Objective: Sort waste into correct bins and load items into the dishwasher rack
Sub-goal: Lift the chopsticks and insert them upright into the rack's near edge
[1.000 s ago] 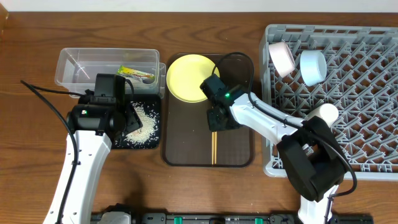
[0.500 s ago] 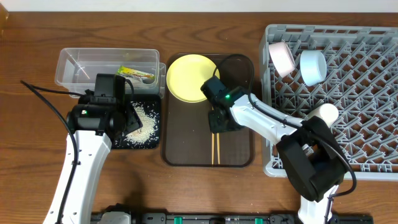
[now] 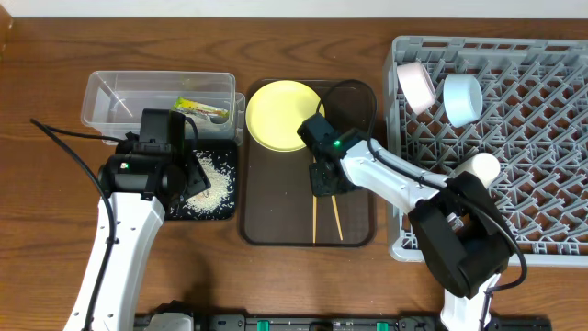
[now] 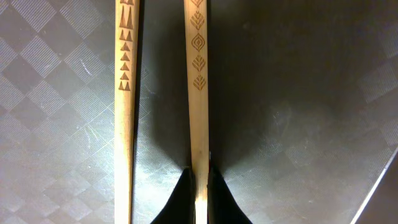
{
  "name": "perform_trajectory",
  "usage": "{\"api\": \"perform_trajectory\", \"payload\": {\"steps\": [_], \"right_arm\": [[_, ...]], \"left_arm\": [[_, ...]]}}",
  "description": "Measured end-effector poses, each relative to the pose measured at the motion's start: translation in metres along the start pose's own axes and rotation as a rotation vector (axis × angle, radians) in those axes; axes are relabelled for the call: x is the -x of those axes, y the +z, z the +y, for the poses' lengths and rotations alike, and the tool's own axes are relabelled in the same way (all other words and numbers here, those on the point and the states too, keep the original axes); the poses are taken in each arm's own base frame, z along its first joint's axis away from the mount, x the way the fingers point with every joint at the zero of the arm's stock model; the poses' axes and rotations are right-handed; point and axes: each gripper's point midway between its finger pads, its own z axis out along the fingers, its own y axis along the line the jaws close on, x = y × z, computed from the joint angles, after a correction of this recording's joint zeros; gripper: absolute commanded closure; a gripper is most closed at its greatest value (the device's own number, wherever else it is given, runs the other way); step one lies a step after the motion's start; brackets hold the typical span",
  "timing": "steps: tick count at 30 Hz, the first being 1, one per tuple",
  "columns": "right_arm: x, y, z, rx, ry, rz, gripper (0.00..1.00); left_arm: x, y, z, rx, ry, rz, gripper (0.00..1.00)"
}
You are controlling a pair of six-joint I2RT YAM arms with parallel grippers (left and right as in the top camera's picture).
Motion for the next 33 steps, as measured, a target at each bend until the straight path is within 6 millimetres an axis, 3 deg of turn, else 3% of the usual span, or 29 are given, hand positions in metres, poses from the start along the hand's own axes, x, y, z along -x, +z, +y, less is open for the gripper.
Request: {"api": "perform_trajectory", "payload": {"steps": [6, 12, 16, 22, 25, 29, 33], "right_arm": [[0.001, 0.0, -0.007, 0.0, 0.018, 0.012, 0.99], [0.001, -0.012, -0.039, -0.029, 0.052, 0.044, 0.99], [0.013, -0.052, -0.054, 0.002, 0.061, -0.036, 0.99], [0.028, -0.134, -0.089, 0.054, 0.104, -0.221, 0.99], [0.029, -0.153, -0.111, 0.048, 0.137, -0.262, 0.99], [0.027, -0.154, -0.133, 0.02, 0.144, -0.249, 0.99], [0.024, -0.144, -0.141, 0.002, 0.133, -0.222, 0.99]], "left_arm": [[0.0, 0.0, 0.0, 0.0, 0.0, 0.0, 0.26], [0.0, 0.0, 0.0, 0.0, 0.0, 0.0, 0.26], [0.0, 0.0, 0.0, 0.0, 0.0, 0.0, 0.26], [0.0, 0.0, 0.0, -0.001, 0.0, -0.001, 0.26], [0.002, 0.0, -0.001, -0.004, -0.002, -0.007, 0.26], [0.003, 0.0, -0.002, -0.008, -0.003, -0.012, 0.26], [0.003, 0.0, -0.002, -0.008, -0.003, -0.012, 0.26]]}}
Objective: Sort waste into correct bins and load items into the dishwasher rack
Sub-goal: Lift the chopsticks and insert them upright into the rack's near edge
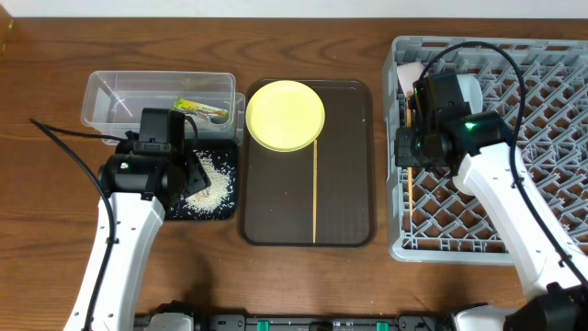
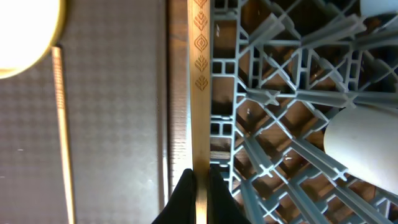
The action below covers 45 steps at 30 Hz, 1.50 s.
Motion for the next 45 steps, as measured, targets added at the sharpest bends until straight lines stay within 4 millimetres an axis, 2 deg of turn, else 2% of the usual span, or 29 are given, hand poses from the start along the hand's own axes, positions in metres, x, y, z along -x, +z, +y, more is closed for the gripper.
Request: {"api": "perform_trajectory", "payload": {"steps": [8, 9, 11, 17, 20, 23, 26, 30, 36, 39, 42, 45], "right_arm": [[-0.02, 0.04, -0.008, -0.028, -0.014, 0.089, 0.99], [-0.02, 0.044, -0.008, -0.03, -0.016, 0.096, 0.99], [-0.018, 0.048, -0.007, -0.028, -0.016, 0.09, 0.99], [-0.015, 0.048, -0.007, -0.031, -0.024, 0.077, 0.82], [-0.012, 0.045, -0.01, -0.044, -0.025, 0.062, 0.69], [-0.002, 0.035, -0.01, -0.043, -0.027, 0.015, 0.68], [0.018, 0.019, -0.001, -0.007, -0.029, -0.073, 0.66], [0.031, 0.004, 0.021, 0.08, -0.05, -0.144, 0.64], [0.019, 0.008, 0.076, 0.188, -0.163, -0.133, 0.6], [0.007, 0.02, 0.102, 0.217, -0.222, -0.099, 0.58], [-0.012, 0.044, 0.127, 0.227, -0.27, -0.033, 0.58], [-0.032, 0.069, 0.143, 0.221, -0.29, 0.04, 0.59]], "left_arm": [[-0.001, 0.0, -0.001, -0.006, 0.0, 0.004, 0.25], [-0.001, 0.0, -0.001, -0.006, 0.0, 0.004, 0.21], [-0.001, 0.0, -0.001, -0.006, -0.004, 0.003, 0.21], [-0.001, 0.0, -0.001, -0.007, -0.004, 0.004, 0.21], [-0.001, 0.0, -0.001, -0.007, -0.004, 0.004, 0.21], [-0.001, 0.0, -0.001, -0.007, -0.004, 0.004, 0.21], [-0.001, 0.0, -0.001, -0.007, -0.004, 0.004, 0.21], [-0.001, 0.0, -0.001, -0.007, -0.004, 0.004, 0.21], [-0.001, 0.0, -0.001, -0.007, -0.004, 0.004, 0.21], [-0.001, 0.0, -0.001, -0.007, -0.004, 0.004, 0.21], [-0.001, 0.0, -0.002, -0.009, -0.004, 0.005, 0.21], [-0.001, 0.0, -0.002, -0.009, -0.004, 0.005, 0.21]]}}
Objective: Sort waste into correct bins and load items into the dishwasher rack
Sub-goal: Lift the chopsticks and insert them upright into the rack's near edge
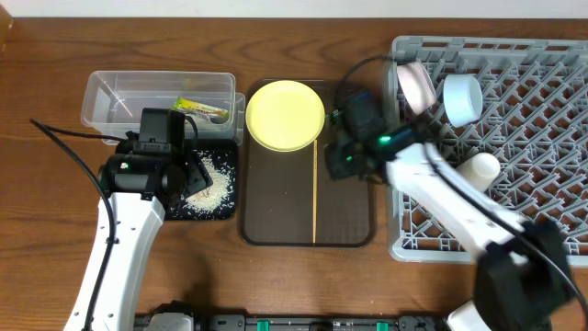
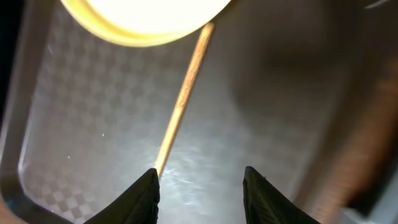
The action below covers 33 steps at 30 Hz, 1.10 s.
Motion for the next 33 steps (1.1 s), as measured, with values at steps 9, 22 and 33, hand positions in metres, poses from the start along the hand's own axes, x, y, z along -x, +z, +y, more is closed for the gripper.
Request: {"api": "perform_trajectory", "payload": {"steps": [9, 22, 33], "right_arm": [[-0.042, 0.061, 0.019, -0.072, 0.044, 0.149, 0.63], [-0.056, 0.058, -0.007, -0.23, 0.169, 0.183, 0.99], [-0.006, -0.024, -0.055, -0.213, 0.268, -0.014, 0.99]], "left_arm": [[0.0, 0.0, 0.0, 0.0, 0.0, 0.001, 0.2], [0.0, 0.0, 0.0, 0.0, 0.0, 0.001, 0.21], [0.0, 0.0, 0.0, 0.0, 0.0, 0.001, 0.2]]}}
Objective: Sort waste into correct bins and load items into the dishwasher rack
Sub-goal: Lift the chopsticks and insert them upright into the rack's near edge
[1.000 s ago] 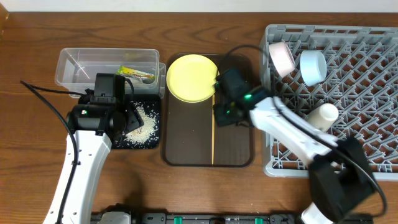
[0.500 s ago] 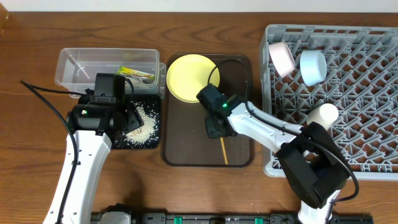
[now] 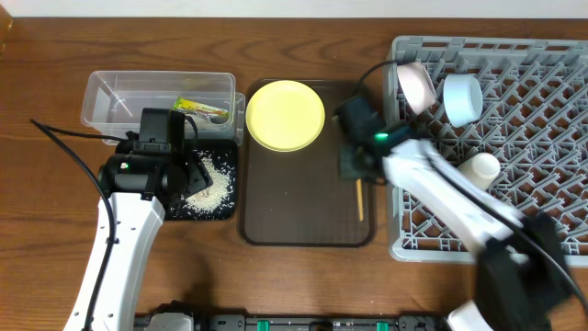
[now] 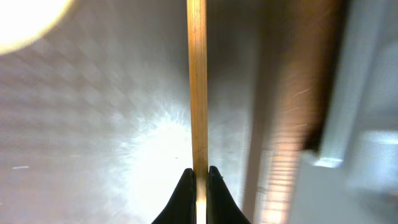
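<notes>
My right gripper is shut on a plain wooden chopstick, which runs straight out from between its fingers. In the overhead view the right gripper is over the right side of the dark brown tray, close to the grey dishwasher rack, and the chopstick points toward the tray's near edge. A yellow plate lies at the far end of the tray. My left gripper hangs over the black bin with rice; its jaws do not show clearly.
A clear bin with wrappers stands at the far left. The rack holds a pink bowl, a blue cup and a white cup. The rack's wall is just right of the held chopstick.
My right gripper was open above the chopstick lying in the middle of the tray. Now it is shut on that chopstick at the tray's right side. The left arm has not moved.
Two chopsticks lay on the tray, with my right gripper shut on the patterned one. Then it held that one at the rack's left edge. Then it was open over the tray, where one chopstick was left, and now it grips that one.
</notes>
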{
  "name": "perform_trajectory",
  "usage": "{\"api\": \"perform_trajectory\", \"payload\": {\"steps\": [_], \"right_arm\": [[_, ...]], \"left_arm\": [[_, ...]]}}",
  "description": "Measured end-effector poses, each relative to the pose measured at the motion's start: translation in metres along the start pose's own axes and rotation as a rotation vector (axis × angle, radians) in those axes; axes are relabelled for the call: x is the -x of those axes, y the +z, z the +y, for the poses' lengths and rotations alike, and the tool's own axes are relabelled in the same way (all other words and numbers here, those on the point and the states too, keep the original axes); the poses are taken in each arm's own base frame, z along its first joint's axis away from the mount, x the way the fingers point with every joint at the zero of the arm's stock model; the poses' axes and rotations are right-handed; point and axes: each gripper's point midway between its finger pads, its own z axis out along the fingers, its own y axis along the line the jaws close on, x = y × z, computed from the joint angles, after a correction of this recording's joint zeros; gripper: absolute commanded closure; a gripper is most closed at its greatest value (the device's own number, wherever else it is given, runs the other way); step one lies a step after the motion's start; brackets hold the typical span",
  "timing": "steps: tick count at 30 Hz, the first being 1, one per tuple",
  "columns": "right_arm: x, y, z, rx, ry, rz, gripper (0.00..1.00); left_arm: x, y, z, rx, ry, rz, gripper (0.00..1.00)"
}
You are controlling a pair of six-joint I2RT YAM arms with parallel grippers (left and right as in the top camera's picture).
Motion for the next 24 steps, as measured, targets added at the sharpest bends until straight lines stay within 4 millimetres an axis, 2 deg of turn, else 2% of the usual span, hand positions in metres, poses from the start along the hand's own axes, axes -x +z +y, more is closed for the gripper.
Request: {"api": "perform_trajectory", "payload": {"steps": [4, 8, 11, 15, 21, 24], "right_arm": [[0.022, -0.054, -0.033, -0.016, 0.045, -0.132, 0.99], [0.027, -0.072, -0.069, -0.082, 0.081, -0.165, 0.99], [0.021, -0.069, -0.088, -0.132, 0.074, -0.125, 0.99], [0.014, -0.059, -0.102, -0.175, 0.067, -0.064, 0.99], [0.008, -0.035, -0.102, -0.189, 0.047, 0.009, 0.94], [0.009, -0.032, -0.101, -0.183, 0.042, 0.014, 0.9]], "left_arm": [[0.0, 0.0, 0.0, 0.0, 0.0, 0.0, 0.2], [0.0, 0.0, 0.0, 0.0, 0.0, 0.0, 0.2], [0.0, 0.0, 0.0, 0.0, 0.0, 0.0, 0.2], [0.0, 0.0, 0.0, 0.0, -0.003, 0.0, 0.2], [0.0, 0.0, 0.0, -0.003, -0.008, 0.002, 0.2], [0.0, 0.0, 0.0, -0.003, -0.008, 0.002, 0.2]]}}
